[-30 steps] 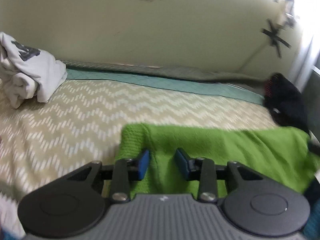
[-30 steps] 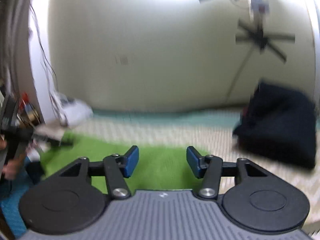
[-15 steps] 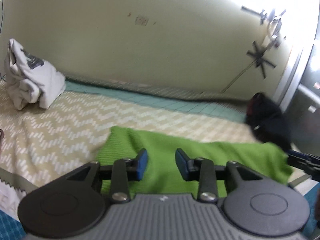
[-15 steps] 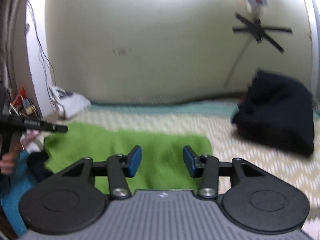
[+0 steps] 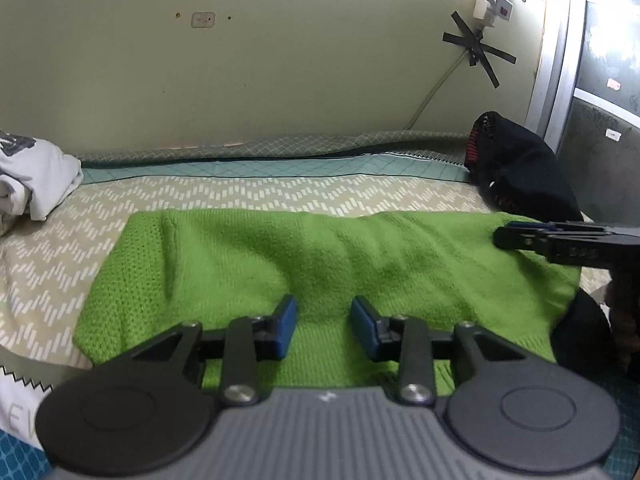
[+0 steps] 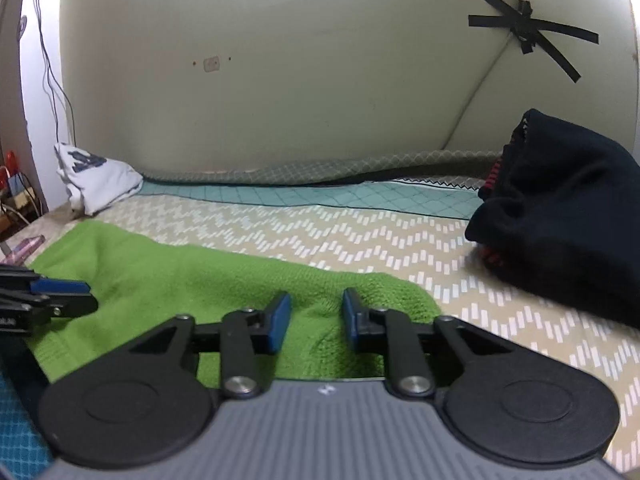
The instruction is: Fold small clothes
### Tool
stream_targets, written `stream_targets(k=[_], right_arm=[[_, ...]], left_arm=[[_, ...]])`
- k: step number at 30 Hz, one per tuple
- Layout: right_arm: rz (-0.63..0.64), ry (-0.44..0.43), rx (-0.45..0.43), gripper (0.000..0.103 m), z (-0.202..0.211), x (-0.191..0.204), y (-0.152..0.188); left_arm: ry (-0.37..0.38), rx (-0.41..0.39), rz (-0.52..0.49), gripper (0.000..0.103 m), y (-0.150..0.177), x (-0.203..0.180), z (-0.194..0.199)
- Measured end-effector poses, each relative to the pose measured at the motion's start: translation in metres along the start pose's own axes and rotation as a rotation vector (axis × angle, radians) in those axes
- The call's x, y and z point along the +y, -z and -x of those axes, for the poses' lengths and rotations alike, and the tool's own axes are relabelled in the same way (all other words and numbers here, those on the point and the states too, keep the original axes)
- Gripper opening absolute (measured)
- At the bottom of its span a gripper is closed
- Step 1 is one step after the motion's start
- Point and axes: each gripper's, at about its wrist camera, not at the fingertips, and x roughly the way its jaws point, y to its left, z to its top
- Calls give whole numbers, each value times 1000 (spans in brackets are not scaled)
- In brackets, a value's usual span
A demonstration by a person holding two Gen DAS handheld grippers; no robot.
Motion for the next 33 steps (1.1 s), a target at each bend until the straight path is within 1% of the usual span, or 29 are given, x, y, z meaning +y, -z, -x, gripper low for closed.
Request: stream_targets(k=[1, 2, 3, 4, 5, 7, 8, 9, 10, 11, 12, 14, 15, 16, 17, 18, 19, 20, 21, 22, 23, 24, 26, 27, 29, 31, 33], right_arm=[[-40, -17, -4, 20, 6, -5, -1], [-102, -32, -14, 46, 18, -11, -1], [-175, -50, -35, 55, 33, -21, -1], [-241, -68, -62, 54, 48, -32, 2], [-310, -91, -76, 54, 62, -42, 6], [-447, -133, -59, 52, 80, -64, 17], [-507, -148, -38, 59, 85, -73, 24], [-566, -175, -14, 64, 88, -80, 31], [-617, -185, 15, 63, 88, -85, 39], [-649, -192, 35, 63, 88, -87, 44], [-672, -205, 50, 62, 86, -88, 50], [-701, -210, 85, 61, 79, -87, 57], [-705, -221, 76, 61, 77, -85, 58], [-700, -235, 87, 61, 75, -82, 56], [-692, -244, 96, 61, 71, -78, 54], [-686, -253, 100, 61, 67, -73, 53], [-681, -263, 99, 61, 62, -69, 51], [-672, -272, 96, 61, 57, -65, 49], [-655, -273, 92, 59, 51, -59, 46], [-652, -281, 91, 53, 46, -54, 44], [-663, -300, 100, 37, 39, -52, 43], [-691, -327, 121, 36, 30, -51, 44], [-720, -341, 105, 33, 30, -48, 40], [-712, -357, 81, 33, 36, -45, 34], [-642, -383, 31, 33, 53, -31, 16], [-525, -404, -1, 33, 67, -6, -7], [-372, -399, -11, 33, 72, 27, -28]], left_arm=[[14, 6, 17, 32, -1, 3, 2], [28, 12, 36, 34, -3, 9, 3], [48, 18, 67, 35, -5, 16, 8], [66, 15, 95, 39, -7, 19, 12], [89, 6, 126, 39, -9, 20, 16], [207, -9, 210, 39, -15, 31, 19], [278, -7, 250, 39, -19, 33, 19], [346, -3, 281, 38, -22, 33, 17], [397, 5, 294, 37, -25, 30, 12], [418, 17, 295, 37, -27, 26, 7], [423, 36, 284, 35, -27, 20, 0], [409, 76, 254, 26, -26, 11, -16], [402, 118, 249, 24, -23, 9, -26], [394, 148, 247, 19, -20, 8, -34], [386, 154, 242, 14, -16, 7, -38], [374, 142, 237, 12, -14, 9, -38], [368, 146, 248, 5, -13, 12, -40], [366, 152, 268, 5, -12, 15, -42], [379, 154, 289, 6, -11, 18, -43], [385, 154, 298, 6, -10, 19, -45], [389, 153, 305, 6, -8, 22, -45], [389, 152, 308, 6, -7, 23, -45], [388, 149, 307, 6, -5, 23, -44], [387, 146, 306, 6, -4, 24, -43], [382, 143, 300, 6, -5, 23, -40], [371, 136, 285, 6, -6, 21, -38], [361, 124, 279, 5, -6, 21, -32]])
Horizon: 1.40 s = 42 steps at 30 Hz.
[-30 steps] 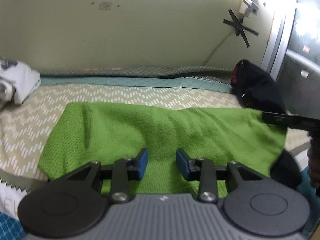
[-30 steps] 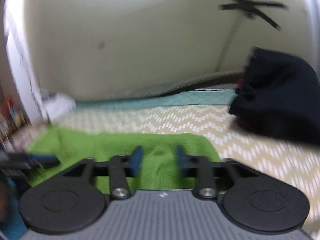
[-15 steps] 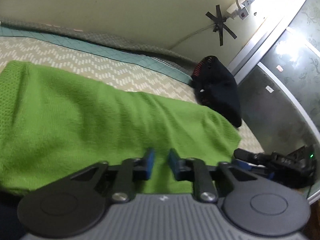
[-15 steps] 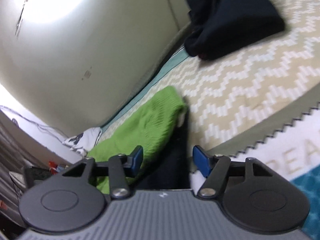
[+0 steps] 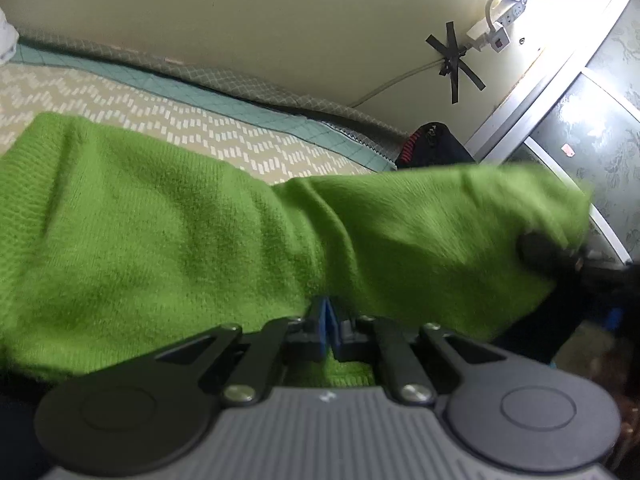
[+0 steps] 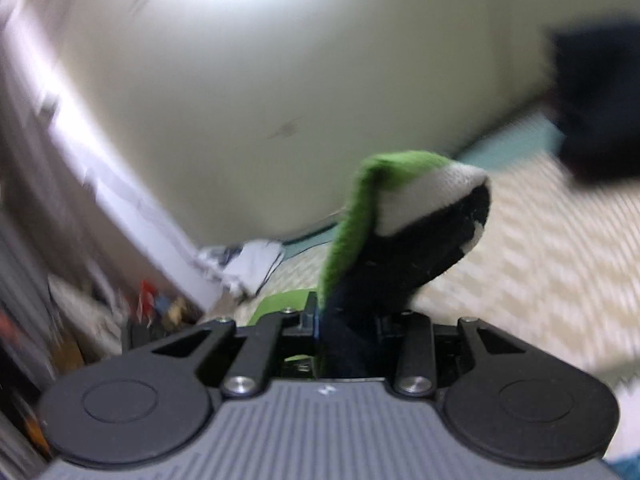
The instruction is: Fold small clothes
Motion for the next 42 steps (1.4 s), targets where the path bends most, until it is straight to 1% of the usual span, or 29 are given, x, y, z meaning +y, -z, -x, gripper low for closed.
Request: stream_targets(k=[2, 3, 4, 5, 7, 10, 11, 12, 15, 17, 18, 20, 21, 22, 23, 24, 26, 28, 30, 32, 33, 35, 36, 37, 38, 39, 40, 41, 42], right_arm=[[134, 7, 23, 33, -14, 34, -2], [178, -2, 41, 33, -24, 48, -3], [206, -15, 60, 33, -35, 59, -4], [229, -28, 81, 34, -46, 70, -4], [271, -37, 117, 35, -71, 89, -2], [302, -58, 187, 47, -115, 109, 6], [297, -70, 217, 55, -131, 113, 11], [291, -86, 253, 63, -148, 118, 17], [287, -135, 374, 74, -195, 122, 38], [291, -185, 377, 80, -200, 124, 44], [285, -211, 379, 77, -196, 126, 42], [256, -295, 382, 69, -181, 121, 35], [247, -317, 369, 69, -168, 115, 27], [247, -326, 335, 66, -156, 112, 20], [257, -326, 298, 60, -146, 111, 13], [271, -322, 258, 57, -136, 109, 5], [297, -270, 196, 56, -127, 110, -10], [317, -205, 191, 52, -134, 111, -18], [331, -171, 216, 48, -153, 112, -21], [340, -140, 257, 43, -181, 113, -20], [339, -128, 279, 43, -194, 110, -18], [350, -95, 309, 42, -220, 110, -12], [362, -66, 329, 39, -230, 107, -8], [370, -40, 342, 39, -240, 106, -3], [368, -25, 346, 35, -247, 102, -1], [362, -13, 337, 26, -250, 98, 0], [361, 10, 326, 22, -252, 97, 1], [360, 26, 318, 20, -254, 97, 3], [354, 22, 317, 21, -253, 95, 3]], left_arm=[[16, -46, 19, 7, 1, 5, 20], [24, -77, 27, 8, 3, 10, 33], [24, -120, 36, 11, 5, 17, 50], [10, -159, 46, 17, 7, 24, 65], [-51, -245, 78, 26, 12, 42, 103], [-130, -361, 161, 34, 22, 72, 156], [-148, -391, 186, 39, 25, 79, 170], [-170, -421, 207, 40, 29, 86, 184], [-209, -465, 227, 46, 33, 91, 204], [-208, -472, 225, 51, 34, 90, 207], [-205, -473, 216, 51, 34, 88, 206], [-192, -466, 197, 51, 33, 83, 202], [-179, -461, 185, 52, 32, 81, 199], [-163, -454, 170, 53, 30, 76, 195], [-148, -446, 151, 54, 27, 71, 189], [-137, -431, 122, 55, 24, 64, 180], [-152, -395, 68, 55, 20, 53, 164], [-178, -361, 28, 54, 22, 45, 152], [-218, -325, -7, 48, 25, 38, 140], [-279, -285, -22, 23, 28, 37, 133], [-297, -265, -12, 20, 29, 41, 131], [-317, -242, 23, 9, 33, 52, 132], [-335, -233, 41, 7, 34, 57, 133], [-355, -226, 54, 3, 35, 62, 134], [-390, -218, 67, 3, 36, 65, 134], [-429, -207, 76, 3, 37, 69, 133], [-454, -182, 94, 3, 38, 75, 130], [-449, -174, 113, 3, 39, 79, 128], [-440, -179, 118, 3, 39, 80, 129]])
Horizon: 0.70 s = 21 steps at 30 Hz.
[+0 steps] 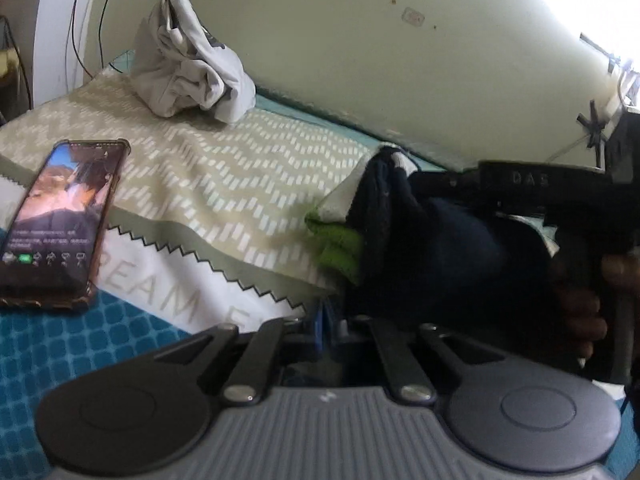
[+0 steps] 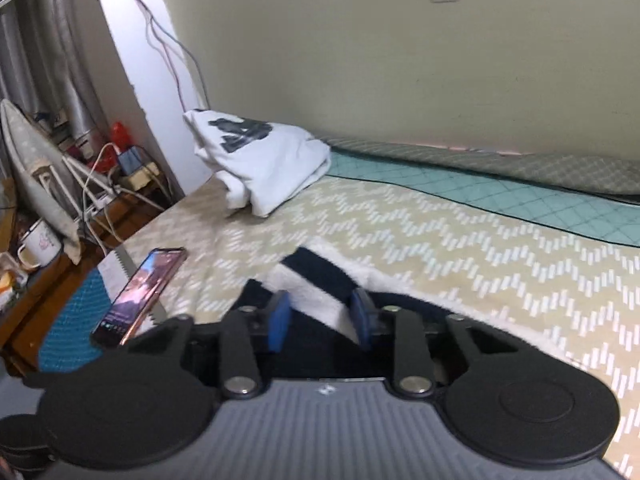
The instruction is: Fold small clothes
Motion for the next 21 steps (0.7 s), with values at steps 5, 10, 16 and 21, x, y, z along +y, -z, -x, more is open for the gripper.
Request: stream_targets(k=[5, 10, 16, 21], right_arm=[[-78, -114, -90, 55, 34, -14, 5], [-215, -119, -303, 70, 110, -42, 34], [-452, -185, -203, 75, 117, -83, 90], [-457, -227, -108, 75, 91, -80, 100]], left_arm=[[-9, -95, -26, 49, -11, -3, 26], [57, -174, -26, 103, -26, -5, 39], [203, -5, 13, 103, -36, -10, -3], [283, 110, 65, 103, -31, -7, -40]])
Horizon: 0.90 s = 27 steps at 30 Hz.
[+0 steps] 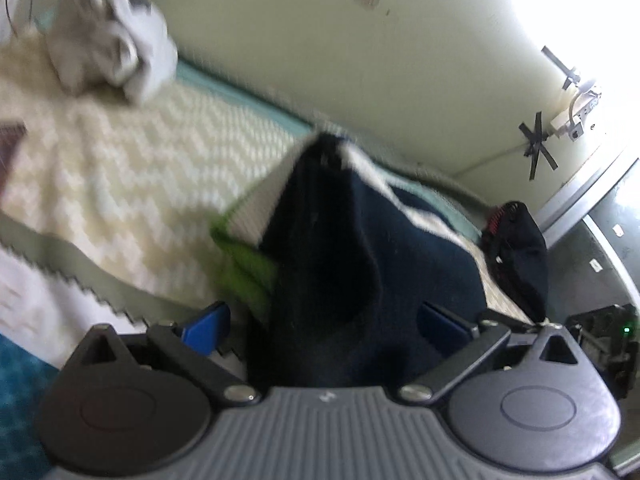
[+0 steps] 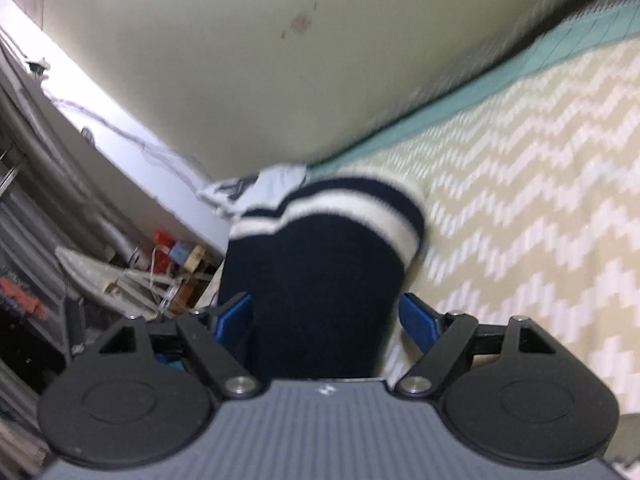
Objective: Fold small clothes
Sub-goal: 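Lift the folded sweater bundle with both tools and carry it toward the wall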
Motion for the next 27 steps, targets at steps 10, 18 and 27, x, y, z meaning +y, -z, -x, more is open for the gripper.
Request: stream_targets(k=[10, 18, 27], right_arm=[[307, 49, -109, 45, -32, 36, -35], [156, 157, -176, 55, -19, -27, -72], [84, 124, -101, 74, -28, -42, -74]], left_arm=[[-49, -41, -71, 79, -23, -37, -40], [-137, -31, -200, 91, -46, -78, -115], [-158, -44, -234, 103, -37, -75, -120]])
